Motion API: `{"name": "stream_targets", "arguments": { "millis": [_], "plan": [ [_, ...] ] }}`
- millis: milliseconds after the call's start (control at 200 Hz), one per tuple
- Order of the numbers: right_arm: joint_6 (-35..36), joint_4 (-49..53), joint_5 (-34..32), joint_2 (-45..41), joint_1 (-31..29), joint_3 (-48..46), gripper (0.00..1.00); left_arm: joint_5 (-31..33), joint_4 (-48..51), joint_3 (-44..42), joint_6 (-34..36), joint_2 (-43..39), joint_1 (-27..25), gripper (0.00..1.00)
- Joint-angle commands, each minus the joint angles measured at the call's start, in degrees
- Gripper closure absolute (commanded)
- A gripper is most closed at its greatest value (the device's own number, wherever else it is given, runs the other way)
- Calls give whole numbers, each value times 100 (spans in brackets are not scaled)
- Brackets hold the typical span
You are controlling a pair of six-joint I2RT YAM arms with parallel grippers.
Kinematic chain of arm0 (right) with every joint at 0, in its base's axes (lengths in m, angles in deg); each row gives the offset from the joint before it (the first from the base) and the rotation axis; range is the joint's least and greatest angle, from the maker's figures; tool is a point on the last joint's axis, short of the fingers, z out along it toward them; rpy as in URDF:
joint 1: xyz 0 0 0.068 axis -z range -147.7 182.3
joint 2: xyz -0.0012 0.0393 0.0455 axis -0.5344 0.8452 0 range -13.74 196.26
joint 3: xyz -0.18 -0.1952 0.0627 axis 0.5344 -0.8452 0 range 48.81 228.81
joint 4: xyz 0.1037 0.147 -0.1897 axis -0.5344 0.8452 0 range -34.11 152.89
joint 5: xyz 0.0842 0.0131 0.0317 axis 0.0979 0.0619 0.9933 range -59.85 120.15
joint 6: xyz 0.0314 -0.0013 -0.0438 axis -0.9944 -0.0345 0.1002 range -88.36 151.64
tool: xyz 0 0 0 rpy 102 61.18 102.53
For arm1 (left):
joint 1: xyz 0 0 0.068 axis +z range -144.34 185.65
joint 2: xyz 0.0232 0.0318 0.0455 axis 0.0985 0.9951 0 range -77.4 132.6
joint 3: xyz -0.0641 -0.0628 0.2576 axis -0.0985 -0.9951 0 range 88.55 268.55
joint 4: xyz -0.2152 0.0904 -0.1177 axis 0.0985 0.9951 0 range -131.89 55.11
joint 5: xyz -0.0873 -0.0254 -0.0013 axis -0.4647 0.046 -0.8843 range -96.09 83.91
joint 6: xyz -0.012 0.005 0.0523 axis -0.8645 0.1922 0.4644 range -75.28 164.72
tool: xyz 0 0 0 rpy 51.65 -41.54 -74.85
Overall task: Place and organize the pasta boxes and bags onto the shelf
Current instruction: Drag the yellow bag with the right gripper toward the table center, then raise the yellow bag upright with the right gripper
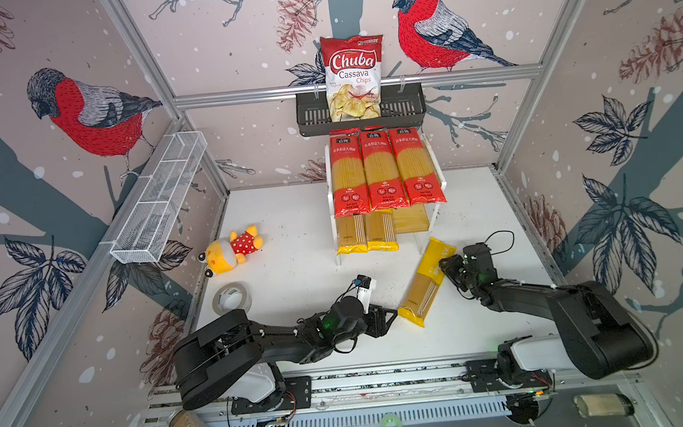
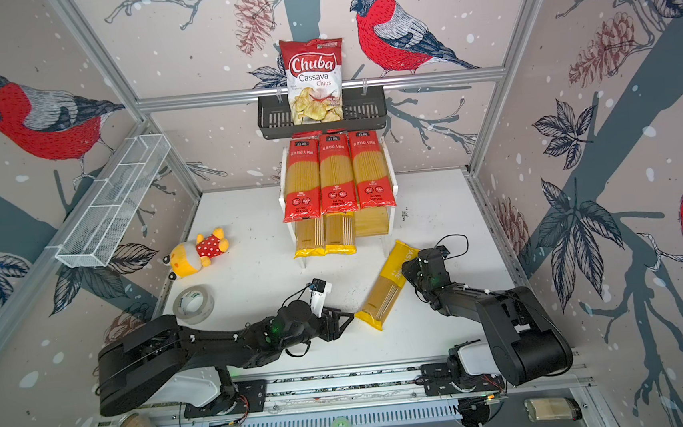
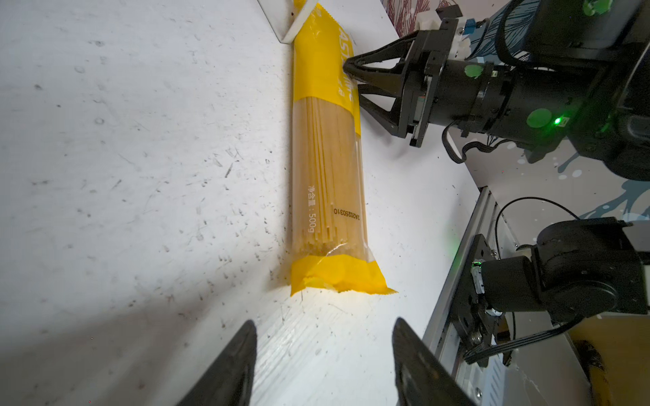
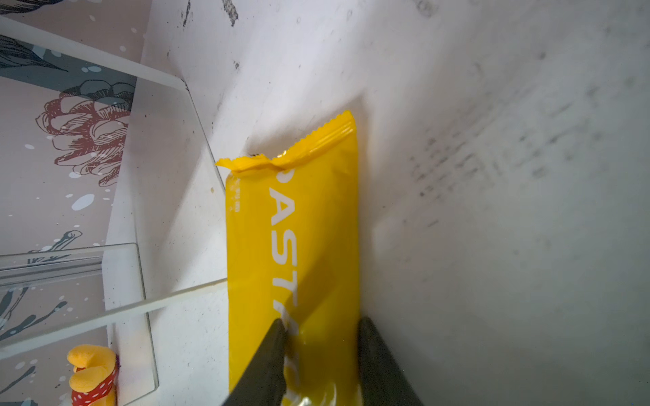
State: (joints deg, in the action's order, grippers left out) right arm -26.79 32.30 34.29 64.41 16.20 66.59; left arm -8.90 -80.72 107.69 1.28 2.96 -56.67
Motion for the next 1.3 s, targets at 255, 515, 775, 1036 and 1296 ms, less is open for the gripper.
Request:
{"name": "stream_targets", "arguments": {
  "millis": [255, 515, 775, 1036, 1296],
  "plan": [
    [240, 448, 54, -918, -16, -249, 91, 245, 196, -16, 70, -411, 10, 39],
    [428, 1338, -309, -2407, -167, -352, 100, 272, 323, -40, 263, -885, 10, 38],
    [1131, 1789, -1127, -3693, -1021, 18, 100, 132, 74, -163, 638, -1363, 40, 37],
    [2145, 1991, -1619, -4263, -1944, 646, 100, -89, 66, -288, 1010, -1986, 170, 37],
    [2833, 1640, -899, -4581, -2255, 744, 100, -416, -61, -497, 1130, -2482, 536, 37]
  ]
}}
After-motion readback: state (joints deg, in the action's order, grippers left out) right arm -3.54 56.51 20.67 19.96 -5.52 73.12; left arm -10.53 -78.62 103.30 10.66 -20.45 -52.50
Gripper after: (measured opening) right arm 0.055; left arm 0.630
